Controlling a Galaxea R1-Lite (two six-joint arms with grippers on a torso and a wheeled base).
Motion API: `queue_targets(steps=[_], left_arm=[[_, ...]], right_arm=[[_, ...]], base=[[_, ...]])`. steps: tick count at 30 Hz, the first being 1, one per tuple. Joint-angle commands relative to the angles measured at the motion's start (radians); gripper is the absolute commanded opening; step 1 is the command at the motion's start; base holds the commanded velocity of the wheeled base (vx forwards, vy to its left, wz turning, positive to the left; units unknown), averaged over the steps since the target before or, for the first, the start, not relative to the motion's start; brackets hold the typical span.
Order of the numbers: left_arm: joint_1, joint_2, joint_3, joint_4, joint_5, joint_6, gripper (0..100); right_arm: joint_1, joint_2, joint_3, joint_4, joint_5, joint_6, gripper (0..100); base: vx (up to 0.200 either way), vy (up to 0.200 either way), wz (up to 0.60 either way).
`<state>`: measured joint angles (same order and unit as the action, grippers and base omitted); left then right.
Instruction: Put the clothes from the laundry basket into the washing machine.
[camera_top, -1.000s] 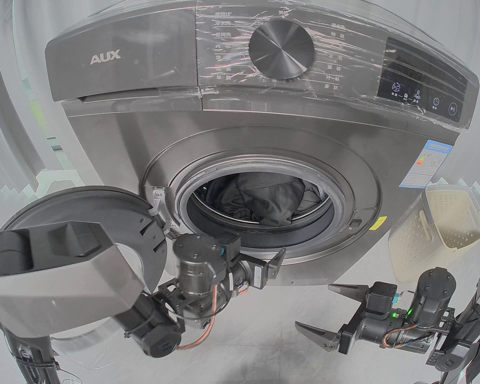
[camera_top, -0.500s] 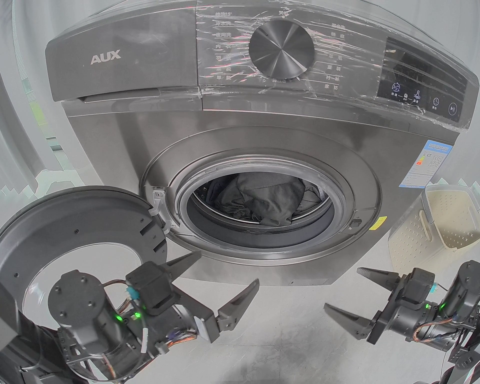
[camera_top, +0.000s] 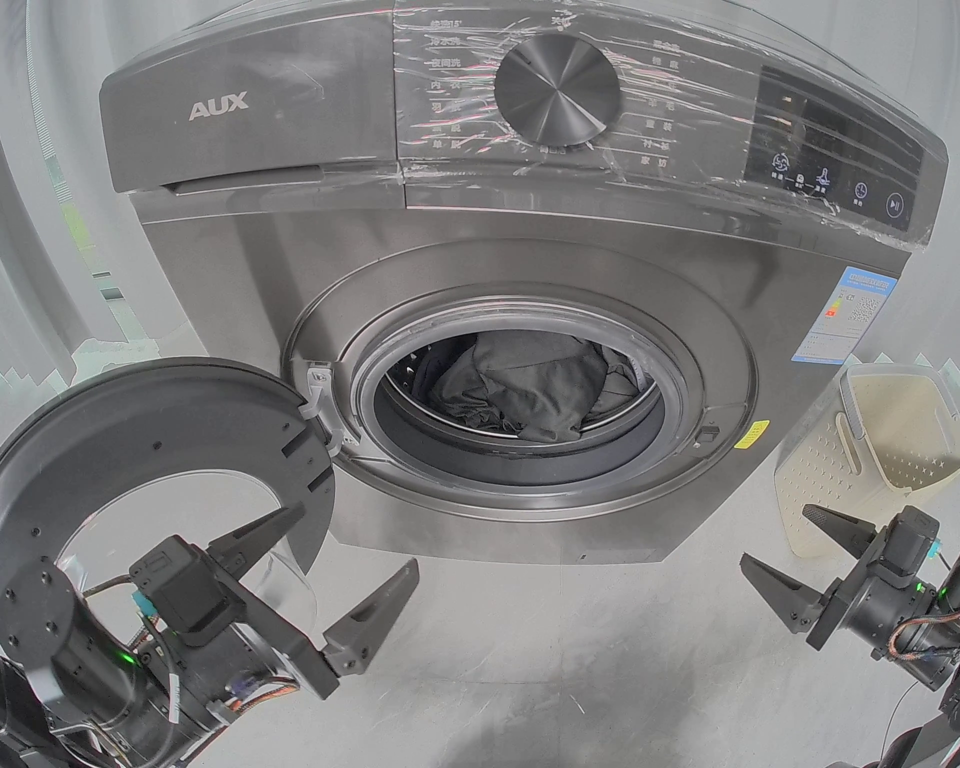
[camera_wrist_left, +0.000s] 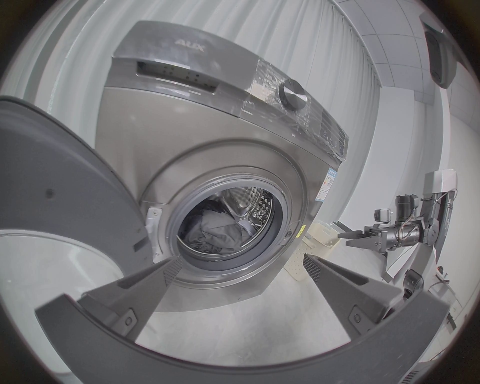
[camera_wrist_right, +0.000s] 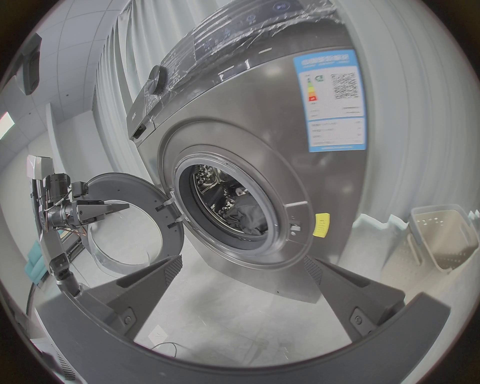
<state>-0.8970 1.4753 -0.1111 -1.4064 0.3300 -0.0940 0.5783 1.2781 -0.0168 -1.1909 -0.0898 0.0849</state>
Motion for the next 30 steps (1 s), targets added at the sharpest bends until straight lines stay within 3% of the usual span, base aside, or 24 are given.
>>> queue_targets(steps=[1, 9, 10, 12, 13, 15, 17, 18, 20, 24, 28, 30], left_arm=[[0.109, -0.119, 0.071, 0.006, -0.005, 0.037, 100], [0.196, -0.279, 0.111, 0.064, -0.012, 0.069, 100], [0.204, -0.339, 0.111, 0.121, -0.012, 0.094, 100], [0.204, -0.354, 0.111, 0.138, -0.012, 0.100, 100], [0.207, -0.441, 0.110, 0.228, -0.012, 0.119, 100], [0.227, -0.500, 0.111, 0.288, -0.009, 0.122, 100], [0.305, -0.543, 0.111, 0.349, -0.012, 0.123, 100], [0.305, -0.543, 0.111, 0.349, -0.012, 0.123, 100], [0.386, -0.625, 0.111, 0.405, -0.014, 0.122, 100], [0.472, -0.731, 0.111, 0.486, -0.014, 0.114, 100], [0.570, -0.900, 0.111, 0.656, -0.020, 0.108, 100], [0.598, -0.984, 0.111, 0.741, -0.052, 0.102, 100]], right_arm=[[-0.032, -0.183, 0.015, 0.093, -0.042, -0.008, 100], [-0.118, -0.293, 0.015, 0.249, -0.041, -0.004, 100], [-0.127, -0.344, 0.015, 0.303, -0.041, -0.004, 100], [-0.129, -0.359, 0.015, 0.316, -0.041, -0.004, 100], [-0.158, -0.442, 0.015, 0.389, -0.041, -0.007, 100], [-0.195, -0.505, 0.015, 0.444, -0.039, -0.008, 100], [-0.244, -0.586, 0.015, 0.516, -0.038, -0.028, 100], [-0.244, -0.586, 0.015, 0.516, -0.038, -0.028, 100], [-0.314, -0.709, 0.014, 0.629, -0.031, -0.042, 100], [-0.394, -0.881, 0.014, 0.767, -0.028, -0.056, 100], [-0.423, -1.051, 0.014, 0.895, -0.015, -0.057, 100], [-0.433, -1.109, 0.014, 0.948, -0.015, -0.059, 100]], base=[[-0.200, 0.000, 0.00], [-0.200, 0.000, 0.00], [-0.200, 0.000, 0.00], [-0.200, 0.000, 0.00], [-0.200, 0.000, 0.00], [-0.200, 0.000, 0.00], [-0.200, 0.000, 0.00], [0.000, 0.000, 0.00], [0.000, 0.000, 0.00], [0.000, 0.000, 0.00], [0.000, 0.000, 0.00], [-0.100, 0.100, 0.00]])
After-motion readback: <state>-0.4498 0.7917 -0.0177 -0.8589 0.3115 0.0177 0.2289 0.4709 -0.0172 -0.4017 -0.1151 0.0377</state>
